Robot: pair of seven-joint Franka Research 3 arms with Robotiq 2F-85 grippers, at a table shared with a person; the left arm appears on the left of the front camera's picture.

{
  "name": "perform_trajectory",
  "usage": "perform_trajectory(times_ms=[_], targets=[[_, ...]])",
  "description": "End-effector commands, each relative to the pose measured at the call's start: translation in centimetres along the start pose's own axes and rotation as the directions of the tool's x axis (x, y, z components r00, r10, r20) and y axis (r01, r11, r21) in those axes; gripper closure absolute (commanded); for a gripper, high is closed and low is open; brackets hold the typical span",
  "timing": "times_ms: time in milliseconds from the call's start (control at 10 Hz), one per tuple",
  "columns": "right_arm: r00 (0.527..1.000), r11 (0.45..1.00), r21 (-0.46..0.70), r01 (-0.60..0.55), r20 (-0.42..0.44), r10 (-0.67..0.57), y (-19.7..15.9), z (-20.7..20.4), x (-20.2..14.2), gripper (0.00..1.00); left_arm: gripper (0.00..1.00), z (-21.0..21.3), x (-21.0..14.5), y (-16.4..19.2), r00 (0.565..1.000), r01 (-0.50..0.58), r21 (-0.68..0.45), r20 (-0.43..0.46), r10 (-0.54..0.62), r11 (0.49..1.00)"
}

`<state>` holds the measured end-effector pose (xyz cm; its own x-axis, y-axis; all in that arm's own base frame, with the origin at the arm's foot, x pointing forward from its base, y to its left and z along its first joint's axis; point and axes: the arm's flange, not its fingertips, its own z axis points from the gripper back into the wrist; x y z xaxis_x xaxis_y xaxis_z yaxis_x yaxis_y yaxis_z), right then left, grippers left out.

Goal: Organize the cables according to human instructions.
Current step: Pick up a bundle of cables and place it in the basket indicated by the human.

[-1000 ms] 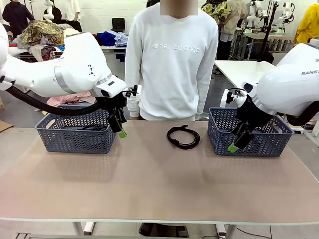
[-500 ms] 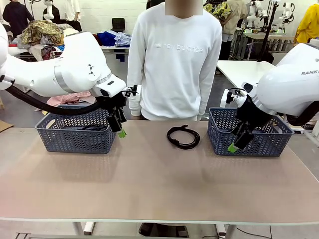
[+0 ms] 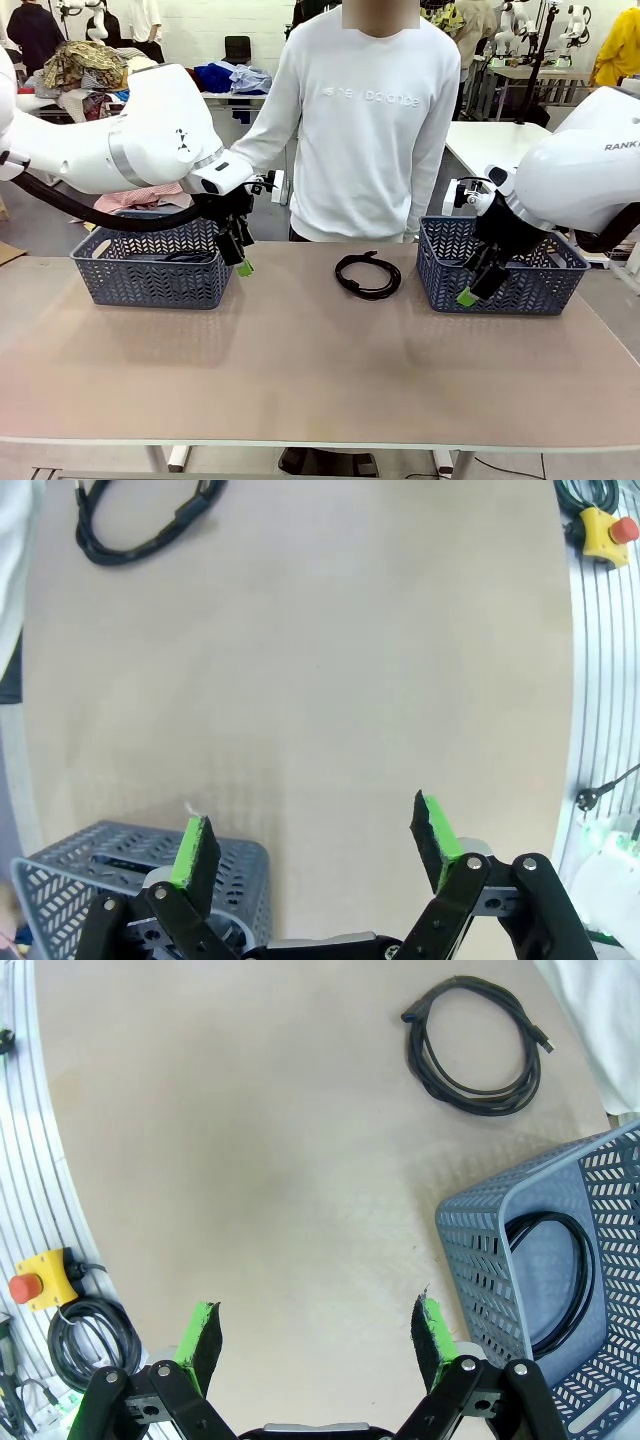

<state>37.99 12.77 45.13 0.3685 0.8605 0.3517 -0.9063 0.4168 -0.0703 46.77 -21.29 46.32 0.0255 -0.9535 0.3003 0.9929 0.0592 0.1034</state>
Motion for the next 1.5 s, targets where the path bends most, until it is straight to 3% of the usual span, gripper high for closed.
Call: perform_trajectory(times_ms=[0,1200,1400], targets=[[1.000,1.000,-0.006,0.006,-0.004,-0.006,0.1,-0.1,0.1,0.00,0.00,0.1,-0.4,0.1,1.000,0.019,-0.002,0.000,-0.019,1.000],[1.000,1.000,-0.006,0.006,-0.004,-0.006,0.1,-0.1,0.1,0.00,0.00,0.0,0.0,0.0,1.000,0.001,0.000,0.000,-0.001,1.000],[1.000,1.000,-0.006,0.006,-0.004,-0.006,0.1,-0.1,0.1,0.00,0.00,0.1,1.6,1.5,0.979,0.162,0.034,-0.133,-0.156,0.986]])
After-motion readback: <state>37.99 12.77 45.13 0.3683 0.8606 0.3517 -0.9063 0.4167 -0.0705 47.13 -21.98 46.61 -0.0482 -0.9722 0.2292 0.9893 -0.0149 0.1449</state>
